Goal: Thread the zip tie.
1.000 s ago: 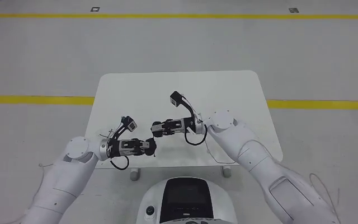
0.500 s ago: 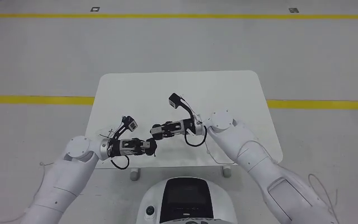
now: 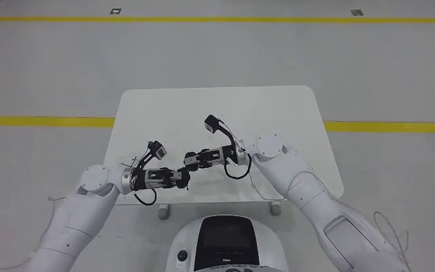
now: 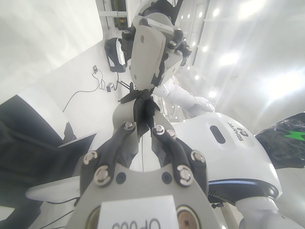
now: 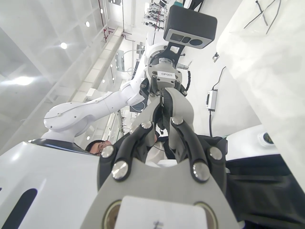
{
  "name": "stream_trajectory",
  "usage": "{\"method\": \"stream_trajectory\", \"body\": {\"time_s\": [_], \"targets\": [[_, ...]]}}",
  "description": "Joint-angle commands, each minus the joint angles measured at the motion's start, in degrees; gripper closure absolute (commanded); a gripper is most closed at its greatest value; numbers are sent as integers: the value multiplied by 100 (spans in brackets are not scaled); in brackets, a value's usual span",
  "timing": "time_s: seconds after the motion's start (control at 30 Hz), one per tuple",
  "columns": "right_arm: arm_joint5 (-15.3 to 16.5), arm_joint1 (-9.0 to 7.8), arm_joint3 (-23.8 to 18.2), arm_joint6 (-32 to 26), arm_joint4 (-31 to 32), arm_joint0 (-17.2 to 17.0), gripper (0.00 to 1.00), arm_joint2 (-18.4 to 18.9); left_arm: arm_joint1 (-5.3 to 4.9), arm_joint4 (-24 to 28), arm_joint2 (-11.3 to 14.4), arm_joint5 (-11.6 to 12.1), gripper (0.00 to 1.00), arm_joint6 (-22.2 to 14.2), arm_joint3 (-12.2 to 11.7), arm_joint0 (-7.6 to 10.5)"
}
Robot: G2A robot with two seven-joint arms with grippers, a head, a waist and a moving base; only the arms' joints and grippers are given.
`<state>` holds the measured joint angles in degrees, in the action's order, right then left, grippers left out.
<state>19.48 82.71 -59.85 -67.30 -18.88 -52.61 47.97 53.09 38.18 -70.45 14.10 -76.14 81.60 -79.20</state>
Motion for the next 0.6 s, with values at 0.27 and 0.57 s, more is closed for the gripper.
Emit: {"method": "stream_trajectory", "body": {"time_s": [0.27, 0.57], "targets": [[0, 15, -12, 3, 31, -46, 100, 102, -12, 69, 38, 14, 0, 54, 17, 6], [0, -13, -58, 276, -151, -245, 100, 421, -40, 348, -100, 185, 0, 32, -49, -57]]}}
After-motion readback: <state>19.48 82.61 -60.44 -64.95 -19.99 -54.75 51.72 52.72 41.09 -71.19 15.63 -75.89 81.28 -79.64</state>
